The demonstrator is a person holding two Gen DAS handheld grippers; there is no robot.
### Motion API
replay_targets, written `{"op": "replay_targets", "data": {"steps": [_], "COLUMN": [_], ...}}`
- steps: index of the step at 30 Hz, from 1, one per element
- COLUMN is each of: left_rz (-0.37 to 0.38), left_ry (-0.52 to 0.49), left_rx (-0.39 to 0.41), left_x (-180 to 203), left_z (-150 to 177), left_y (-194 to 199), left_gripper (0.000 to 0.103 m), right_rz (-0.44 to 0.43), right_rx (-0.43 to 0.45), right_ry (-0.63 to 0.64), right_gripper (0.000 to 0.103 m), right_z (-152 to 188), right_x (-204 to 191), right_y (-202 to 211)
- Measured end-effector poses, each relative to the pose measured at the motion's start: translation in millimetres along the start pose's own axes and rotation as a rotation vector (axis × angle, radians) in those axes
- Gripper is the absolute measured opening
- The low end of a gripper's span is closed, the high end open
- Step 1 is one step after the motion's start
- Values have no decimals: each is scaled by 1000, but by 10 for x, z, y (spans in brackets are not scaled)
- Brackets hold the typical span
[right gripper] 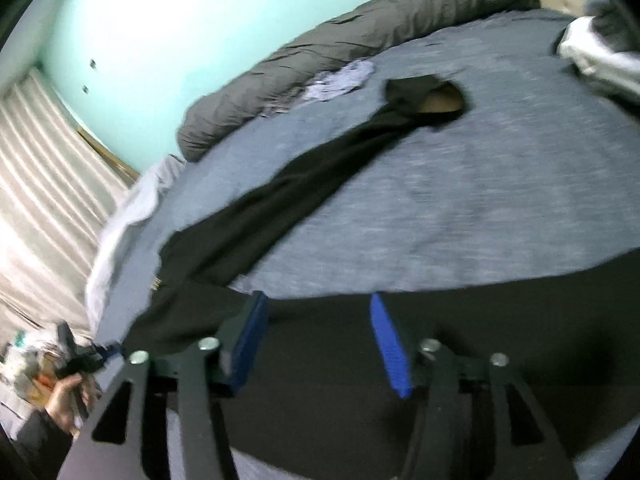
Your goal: Fold clothes
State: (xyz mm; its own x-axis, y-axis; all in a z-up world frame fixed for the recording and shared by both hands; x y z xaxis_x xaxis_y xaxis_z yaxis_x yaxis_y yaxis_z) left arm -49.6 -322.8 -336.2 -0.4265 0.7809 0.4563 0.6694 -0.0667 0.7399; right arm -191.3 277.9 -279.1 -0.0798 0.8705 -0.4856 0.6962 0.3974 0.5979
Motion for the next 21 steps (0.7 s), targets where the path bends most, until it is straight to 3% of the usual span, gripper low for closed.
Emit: {"op": "replay_targets", "data": {"steps": [6,10,14,21], "left_rz": [39,43,25,13], "left_ry": [-4,7,32,76], "left_rx": [-16,-27,-30,-36], "left_x": [70,57,-10,-96], "left_z": [80,106,130,160], "left_y": [33,-32,-91,-222], "left_gripper": [47,53,54,62], "right_rz": [210,284,316,298], "right_rx": [-29,-31,-33,-44], "right_ry": [-131,-263,-335,-417], "right_gripper": [59,62,63,63], "right_z": [201,331,393,454], "right_x": [1034,1544,1813,2030], "right_y": [795,1151,1301,1192]}}
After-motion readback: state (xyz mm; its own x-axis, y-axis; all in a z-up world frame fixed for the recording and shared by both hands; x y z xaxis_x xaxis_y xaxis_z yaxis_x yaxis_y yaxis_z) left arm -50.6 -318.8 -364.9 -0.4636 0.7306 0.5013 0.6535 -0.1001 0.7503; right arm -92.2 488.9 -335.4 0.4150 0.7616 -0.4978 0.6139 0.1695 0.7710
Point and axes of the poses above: each gripper's, at about its wrist camera, not at the fingertips, and y roughly against the way its jaws point, x to its right, z to its underside, the point moved 6 cm from there along -y, roughly the way its jaws point, and after that the axes turned 7 degrees about x, right-handed, at the moved point
